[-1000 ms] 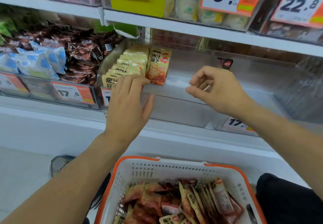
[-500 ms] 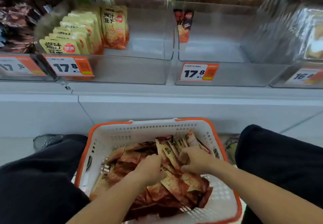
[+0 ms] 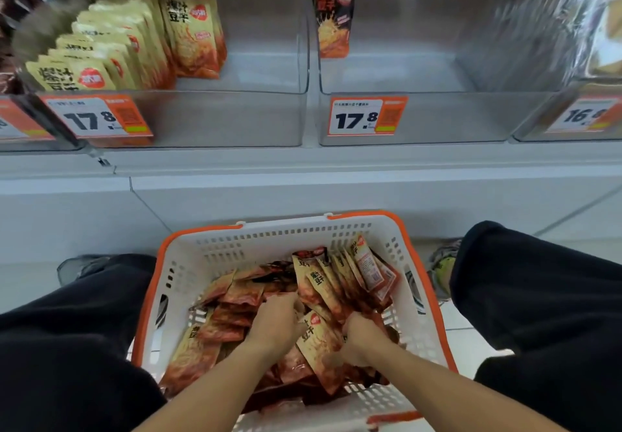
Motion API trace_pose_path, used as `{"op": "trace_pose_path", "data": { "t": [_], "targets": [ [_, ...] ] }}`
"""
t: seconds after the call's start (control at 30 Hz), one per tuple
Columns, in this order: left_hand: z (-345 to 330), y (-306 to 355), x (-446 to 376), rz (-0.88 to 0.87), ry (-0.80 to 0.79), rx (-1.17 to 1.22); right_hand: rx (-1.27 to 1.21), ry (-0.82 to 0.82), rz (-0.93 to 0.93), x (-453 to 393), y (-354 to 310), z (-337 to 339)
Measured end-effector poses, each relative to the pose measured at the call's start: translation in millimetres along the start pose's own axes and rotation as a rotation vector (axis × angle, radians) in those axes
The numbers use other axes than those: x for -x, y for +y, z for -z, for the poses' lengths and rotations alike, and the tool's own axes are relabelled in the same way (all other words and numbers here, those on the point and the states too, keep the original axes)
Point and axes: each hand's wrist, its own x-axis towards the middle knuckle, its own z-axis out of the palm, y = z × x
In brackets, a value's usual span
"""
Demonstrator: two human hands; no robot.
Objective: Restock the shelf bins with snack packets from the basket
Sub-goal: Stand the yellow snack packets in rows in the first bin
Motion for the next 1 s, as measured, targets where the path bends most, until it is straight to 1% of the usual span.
{"op": "trace_pose_path", "data": {
  "t": [0.07, 0.13, 0.23, 0.3, 0.43, 0.57, 0.63, 0.77, 0.83, 0.9, 1.0],
  "targets": [
    [5, 3, -2, 0.034, -0.022, 0.064, 0.018, -0.044, -0.029, -2, -2, -2],
    [9, 5, -5, 0.047, -0.066, 0.072, -0.001, -0.041, 0.004, -2, -4, -6],
    [29, 14, -8, -0.025, -0.166, -0.01, -0.076, 0.037, 0.116, 0, -11, -4],
    [51, 17, -12, -0.067, -0.187, -0.031, -0.147, 0.114, 0.192, 4, -21, 6],
    [107, 23, -13, -0.107, -0.124, -0.004, -0.373, 0.186, 0.381, 17, -42, 35],
    [170, 32, -12, -0.202, -0.11, -0.007, -0.447, 0.308, 0.52, 32, -68, 69],
    [201, 37, -9, -0.249, -0.075, 0.01, -0.49, 0.328, 0.581, 40, -80, 85],
    [246, 36, 4, -0.303, 0.007, 0.251, -0.613, 0.407, 0.7, 57, -106, 118],
    [259, 33, 9, -0.332, 0.006, 0.284, -0.683, 0.46, 0.738, 66, -121, 135],
    [265, 30, 11, -0.374, 0.028, 0.351, -0.708, 0.509, 0.788, 79, -138, 150],
    [277, 31, 16, -0.453, 0.108, 0.526, -0.718, 0.604, 0.874, 100, -164, 165]
  ]
}}
